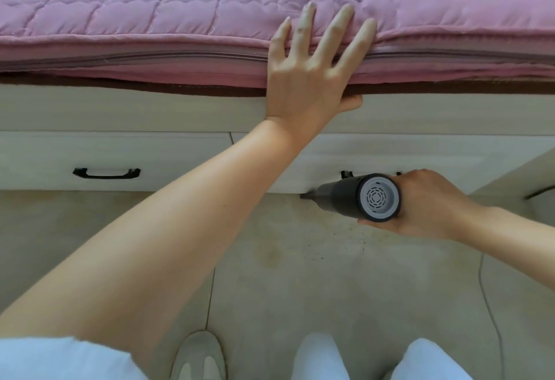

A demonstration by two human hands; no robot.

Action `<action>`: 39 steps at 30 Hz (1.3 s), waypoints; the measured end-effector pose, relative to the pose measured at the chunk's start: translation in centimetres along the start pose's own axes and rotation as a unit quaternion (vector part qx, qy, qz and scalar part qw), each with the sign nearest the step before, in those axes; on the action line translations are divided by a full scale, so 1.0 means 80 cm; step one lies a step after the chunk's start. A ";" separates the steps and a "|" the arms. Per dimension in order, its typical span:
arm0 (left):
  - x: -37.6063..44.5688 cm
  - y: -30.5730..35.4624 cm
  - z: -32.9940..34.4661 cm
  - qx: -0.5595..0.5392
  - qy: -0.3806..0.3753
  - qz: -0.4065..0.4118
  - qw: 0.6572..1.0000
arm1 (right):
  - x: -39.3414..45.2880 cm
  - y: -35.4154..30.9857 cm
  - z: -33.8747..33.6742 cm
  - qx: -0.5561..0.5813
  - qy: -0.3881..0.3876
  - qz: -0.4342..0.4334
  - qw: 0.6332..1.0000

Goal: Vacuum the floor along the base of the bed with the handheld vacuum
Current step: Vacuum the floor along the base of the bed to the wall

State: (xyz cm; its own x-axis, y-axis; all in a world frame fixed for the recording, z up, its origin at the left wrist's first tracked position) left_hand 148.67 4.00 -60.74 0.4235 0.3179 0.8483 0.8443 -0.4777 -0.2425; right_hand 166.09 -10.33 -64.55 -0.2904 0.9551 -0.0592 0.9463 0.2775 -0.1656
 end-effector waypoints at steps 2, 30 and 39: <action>0.001 -0.002 0.001 0.000 -0.001 0.003 1.000 | -0.001 0.007 -0.002 0.013 -0.016 0.012 1.000; -0.008 -0.001 0.005 0.034 0.013 -0.002 0.999 | -0.035 0.034 0.019 0.082 -0.021 0.004 0.996; -0.008 -0.001 0.008 0.041 0.030 -0.011 0.999 | -0.037 0.030 0.006 0.070 0.024 -0.024 0.997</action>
State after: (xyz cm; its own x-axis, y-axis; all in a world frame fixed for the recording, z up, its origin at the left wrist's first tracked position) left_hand 148.55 4.37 -61.54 0.3862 0.2772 0.8798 0.8781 -0.4024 -0.2587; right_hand 169.17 -12.56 -65.22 -0.3253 0.9456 -0.0015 0.9013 0.3096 -0.3032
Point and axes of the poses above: each hand's wrist, its own x-axis towards the middle knuckle, its own z-axis out of the palm, y = z × x, the point moved 1 cm from there along x, towards the middle knuckle
